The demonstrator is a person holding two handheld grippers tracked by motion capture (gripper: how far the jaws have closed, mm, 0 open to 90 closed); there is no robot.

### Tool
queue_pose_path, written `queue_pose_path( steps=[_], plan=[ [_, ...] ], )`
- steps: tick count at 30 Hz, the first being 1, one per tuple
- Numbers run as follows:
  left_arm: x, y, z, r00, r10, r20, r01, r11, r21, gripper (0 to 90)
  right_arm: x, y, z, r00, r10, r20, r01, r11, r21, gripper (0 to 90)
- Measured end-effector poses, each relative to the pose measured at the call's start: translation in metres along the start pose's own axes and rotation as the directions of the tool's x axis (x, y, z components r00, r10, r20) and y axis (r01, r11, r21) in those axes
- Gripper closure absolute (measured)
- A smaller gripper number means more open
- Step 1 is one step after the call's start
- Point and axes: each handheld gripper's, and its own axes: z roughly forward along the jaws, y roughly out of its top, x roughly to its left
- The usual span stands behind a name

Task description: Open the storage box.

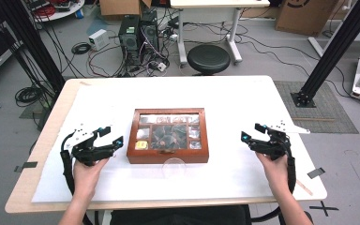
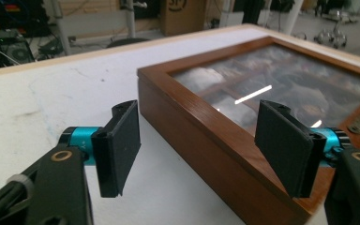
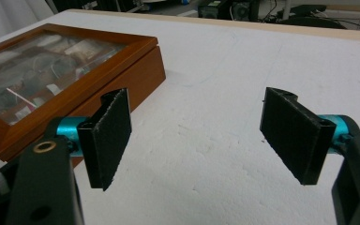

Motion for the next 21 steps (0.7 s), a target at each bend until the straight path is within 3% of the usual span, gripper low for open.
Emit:
queue_pose_path(
  steps=[5, 9, 21],
  plan=[
    [-0.003, 0.002, 0.001, 0.9984, -0.044, 0.036, 0.043, 0.9988, 0.025, 29.0, 0.003, 0.004, -0.001, 0.9999, -0.008, 0.015, 0.008, 1.0, -0.012, 21.4],
    [-0.004, 0.006, -0.005, 0.9998, -0.021, -0.005, 0.021, 0.9997, -0.012, 29.0, 0.007, 0.006, 0.002, 0.9997, -0.022, 0.013, 0.022, 1.0, -0.004, 21.4],
    [-0.004, 0.011, -0.011, 0.9983, -0.056, 0.015, 0.057, 0.9979, -0.03, 31.0, 0.022, 0.008, 0.006, 0.9958, -0.065, -0.064, 0.065, 0.998, 0.005, 23.5]
  ],
)
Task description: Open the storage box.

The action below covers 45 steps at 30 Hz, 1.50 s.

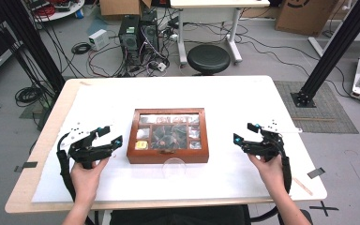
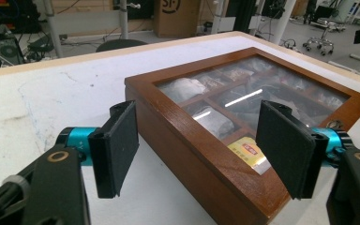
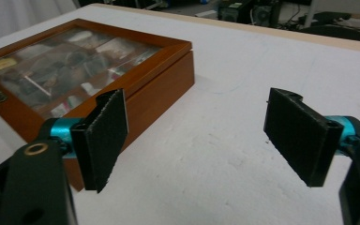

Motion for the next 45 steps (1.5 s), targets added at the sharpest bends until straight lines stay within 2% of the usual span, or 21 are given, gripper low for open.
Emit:
queue_pose_path(
  steps=[6, 15, 23, 26, 27, 31, 37, 38, 39, 45],
  plan=[
    [-0.002, -0.001, 0.004, 0.9999, -0.009, -0.005, 0.009, 0.999, 0.043, 31.1, 0.01, -0.001, 0.001, 0.9985, -0.029, -0.047, 0.029, 1.0, 0.006, 24.8],
    [-0.001, -0.001, 0.004, 0.9999, -0.013, 0.0, 0.013, 0.9991, 0.041, 30.8, 0.028, -0.001, 0.013, 0.991, -0.067, -0.116, 0.073, 0.996, 0.045, 26.0],
    [-0.004, 0.002, 0.005, 0.9989, -0.018, 0.043, 0.017, 0.9996, 0.024, 30.4, 0.04, -0.002, 0.021, 0.9851, -0.077, -0.154, 0.092, 0.991, 0.093, 25.7],
    [-0.005, 0.002, 0.005, 0.9976, -0.032, 0.061, 0.031, 0.9994, 0.014, 30.4, 0.045, -0.002, 0.026, 0.9809, -0.086, -0.174, 0.108, 0.987, 0.12, 24.5],
    [-0.005, 0.002, 0.005, 0.9978, -0.031, 0.059, 0.03, 0.9994, 0.015, 30.4, 0.048, -0.003, 0.028, 0.9769, -0.097, -0.19, 0.123, 0.984, 0.127, 26.0],
    [-0.005, 0.002, 0.005, 0.9987, -0.021, 0.046, 0.021, 0.9996, 0.022, 30.4, 0.055, -0.003, 0.03, 0.9699, -0.124, -0.209, 0.154, 0.979, 0.131, 29.6],
    [-0.005, 0.002, 0.006, 0.9992, -0.02, 0.035, 0.019, 0.9994, 0.029, 30.4, 0.06, -0.005, 0.036, 0.9672, -0.128, -0.219, 0.164, 0.974, 0.156, 30.7],
    [-0.005, 0.002, 0.006, 0.9992, -0.024, 0.032, 0.023, 0.9993, 0.031, 30.4, 0.06, -0.005, 0.037, 0.9669, -0.129, -0.22, 0.166, 0.973, 0.159, 33.1],
    [-0.005, 0.001, 0.006, 0.9993, -0.024, 0.029, 0.023, 0.9991, 0.036, 30.4, 0.061, -0.005, 0.037, 0.9648, -0.131, -0.228, 0.171, 0.972, 0.164, 36.4],
    [-0.004, 0.001, 0.007, 0.9991, -0.031, 0.028, 0.03, 0.9985, 0.046, 30.4, 0.066, -0.008, 0.042, 0.9608, -0.148, -0.235, 0.196, 0.961, 0.197, 37.3]
  ],
)
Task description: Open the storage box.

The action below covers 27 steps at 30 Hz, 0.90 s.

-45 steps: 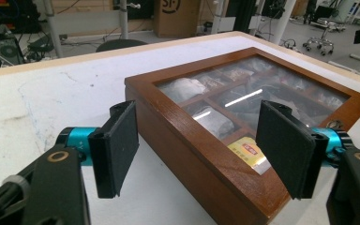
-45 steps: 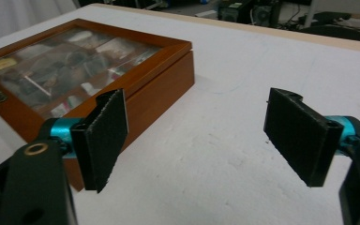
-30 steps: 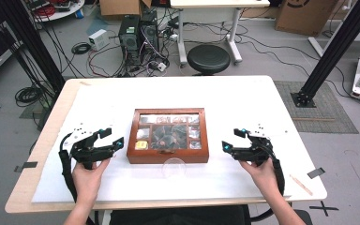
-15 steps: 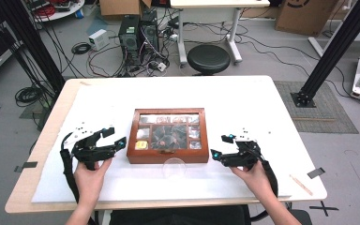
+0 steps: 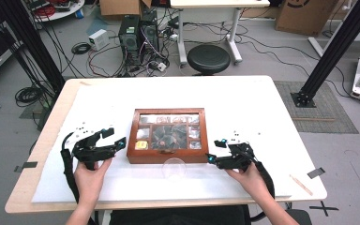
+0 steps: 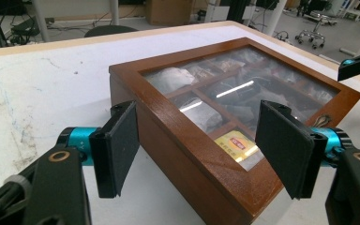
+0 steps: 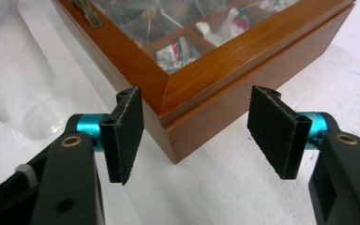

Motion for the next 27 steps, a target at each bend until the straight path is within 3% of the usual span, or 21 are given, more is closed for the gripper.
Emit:
queue_pose_path(
  steps=[14, 27],
  plan=[
    [0.001, -0.001, 0.001, 0.9999, -0.011, 0.004, 0.011, 0.9999, 0.013, 30.4, 0.006, -0.001, 0.011, 0.9989, -0.046, 0.006, 0.046, 0.996, 0.072, 44.0],
    [0.002, -0.001, 0.003, 0.9999, -0.015, 0.004, 0.015, 0.9995, 0.028, 30.4, 0.011, -0.001, 0.014, 0.996, -0.085, 0.026, 0.083, 0.993, 0.084, 50.4]
  ],
)
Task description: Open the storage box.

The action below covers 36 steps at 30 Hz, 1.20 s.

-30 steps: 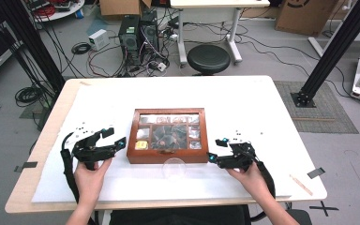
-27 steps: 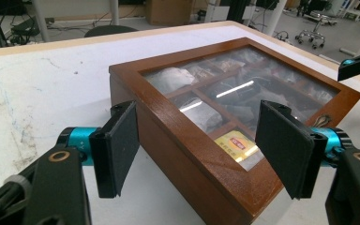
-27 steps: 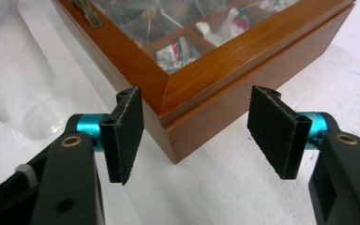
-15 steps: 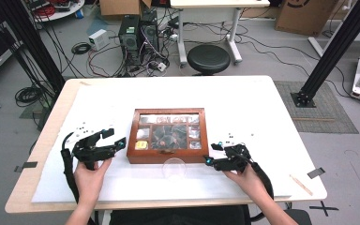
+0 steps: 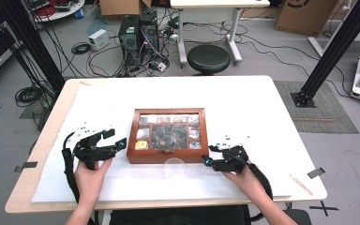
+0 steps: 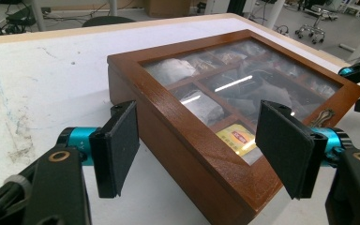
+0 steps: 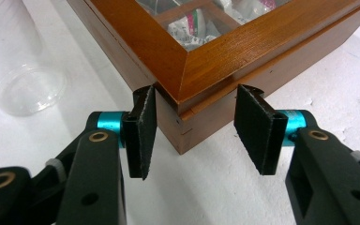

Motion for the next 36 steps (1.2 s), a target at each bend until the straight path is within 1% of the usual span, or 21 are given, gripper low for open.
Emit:
queue_pose_path(
  steps=[3, 5, 7, 12, 14, 18, 22, 28, 32, 36],
  plan=[
    [0.0, 0.0, 0.0, 1.0, -0.004, 0.001, 0.004, 1.0, 0.001, 30.4, 0.001, 0.0, 0.0, 1.0, -0.005, 0.004, 0.005, 1.0, 0.005, 50.4],
    [0.0, 0.0, 0.0, 1.0, -0.002, 0.0, 0.002, 1.0, 0.002, 30.4, 0.001, 0.0, 0.0, 0.9998, -0.019, 0.008, 0.019, 1.0, 0.009, 49.7],
    [0.0, 0.0, 0.0, 1.0, -0.004, -0.001, 0.004, 1.0, 0.004, 30.4, 0.003, 0.0, 0.0, 0.9996, -0.023, 0.019, 0.023, 1.0, 0.014, 49.8],
    [0.0, 0.0, 0.001, 1.0, -0.005, 0.0, 0.005, 1.0, 0.009, 30.4, 0.004, 0.0, 0.0, 0.9987, -0.039, 0.033, 0.039, 0.999, 0.014, 51.9],
    [0.0, 0.0, 0.001, 1.0, -0.006, 0.0, 0.006, 1.0, 0.007, 30.4, 0.004, 0.001, -0.003, 0.9985, -0.044, 0.031, 0.045, 0.999, -0.004, 55.9],
    [0.001, 0.0, 0.001, 1.0, -0.008, 0.001, 0.008, 0.9999, 0.01, 30.4, 0.003, 0.0, -0.003, 0.999, -0.04, 0.021, 0.04, 0.999, -0.003, 56.4],
    [0.0, 0.0, 0.001, 1.0, -0.005, -0.001, 0.005, 0.9999, 0.009, 30.4, 0.003, 0.001, -0.004, 0.9988, -0.044, 0.024, 0.044, 0.999, -0.007, 57.9],
    [0.0, -0.001, 0.002, 1.0, -0.009, 0.002, 0.009, 0.9999, 0.012, 30.5, 0.003, 0.002, -0.011, 0.998, -0.038, 0.051, 0.041, 0.997, -0.063, 59.0],
    [0.0, -0.001, 0.002, 0.9999, -0.01, 0.001, 0.01, 0.9999, 0.01, 30.5, 0.004, 0.004, -0.014, 0.9965, -0.039, 0.074, 0.047, 0.993, -0.104, 58.4],
    [0.0, 0.0, 0.0, 1.0, -0.007, -0.006, 0.007, 1.0, -0.001, 30.4, 0.004, 0.006, -0.017, 0.9947, -0.029, 0.099, 0.042, 0.99, -0.134, 53.6]
  ],
)
